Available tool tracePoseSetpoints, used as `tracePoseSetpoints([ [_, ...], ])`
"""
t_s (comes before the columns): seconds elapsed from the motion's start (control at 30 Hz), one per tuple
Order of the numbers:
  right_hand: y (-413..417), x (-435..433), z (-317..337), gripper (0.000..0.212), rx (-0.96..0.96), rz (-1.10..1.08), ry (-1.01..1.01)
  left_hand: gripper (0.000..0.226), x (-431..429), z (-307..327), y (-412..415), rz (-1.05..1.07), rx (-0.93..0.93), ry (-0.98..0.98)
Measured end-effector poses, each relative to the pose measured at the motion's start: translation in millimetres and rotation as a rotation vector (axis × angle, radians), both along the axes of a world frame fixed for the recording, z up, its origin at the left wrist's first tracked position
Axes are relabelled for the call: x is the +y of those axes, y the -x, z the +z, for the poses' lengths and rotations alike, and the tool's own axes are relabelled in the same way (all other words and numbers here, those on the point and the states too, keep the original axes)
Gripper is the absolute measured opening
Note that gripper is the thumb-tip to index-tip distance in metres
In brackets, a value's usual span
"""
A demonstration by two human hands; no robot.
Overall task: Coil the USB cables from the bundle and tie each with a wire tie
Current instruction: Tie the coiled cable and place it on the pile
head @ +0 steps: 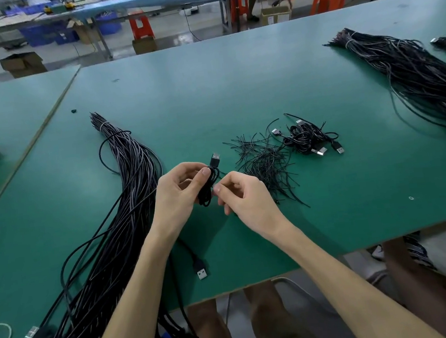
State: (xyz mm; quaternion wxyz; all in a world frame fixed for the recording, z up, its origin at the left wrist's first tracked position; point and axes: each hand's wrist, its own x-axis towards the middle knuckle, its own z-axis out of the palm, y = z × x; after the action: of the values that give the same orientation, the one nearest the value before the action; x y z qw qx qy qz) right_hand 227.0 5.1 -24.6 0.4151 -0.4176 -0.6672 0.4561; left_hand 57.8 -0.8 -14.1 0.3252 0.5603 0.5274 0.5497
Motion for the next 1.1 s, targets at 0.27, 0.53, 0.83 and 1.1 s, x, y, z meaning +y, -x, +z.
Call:
tracePoseSetpoints([
  [0.27,1.2,-0.3,-0.8,0.013,-0.057,0.019,-0.051,0.017,-1.0,2.0,2.2,-0.03,0.008,0.008],
  [0.53,3.7,-3.1,-0.7,0.024,-0.116,-0.026,-0.15,0.024,-1.3,2.7,4.5,-0.088,-0.001,-0.006],
  [0.83,-1.6,-2.0,1.8,0.026,-0.099,-0.129,-0.084,0.019,-0.3,3.3,3.5,-0.2,0.122,-0.048],
  [1.1,2.3,-7.8,3.0,0.014,-0.321,-0.11,-0.237,0.031,-7.5,1.0,-5.1,0.014,0.236,-0.001],
])
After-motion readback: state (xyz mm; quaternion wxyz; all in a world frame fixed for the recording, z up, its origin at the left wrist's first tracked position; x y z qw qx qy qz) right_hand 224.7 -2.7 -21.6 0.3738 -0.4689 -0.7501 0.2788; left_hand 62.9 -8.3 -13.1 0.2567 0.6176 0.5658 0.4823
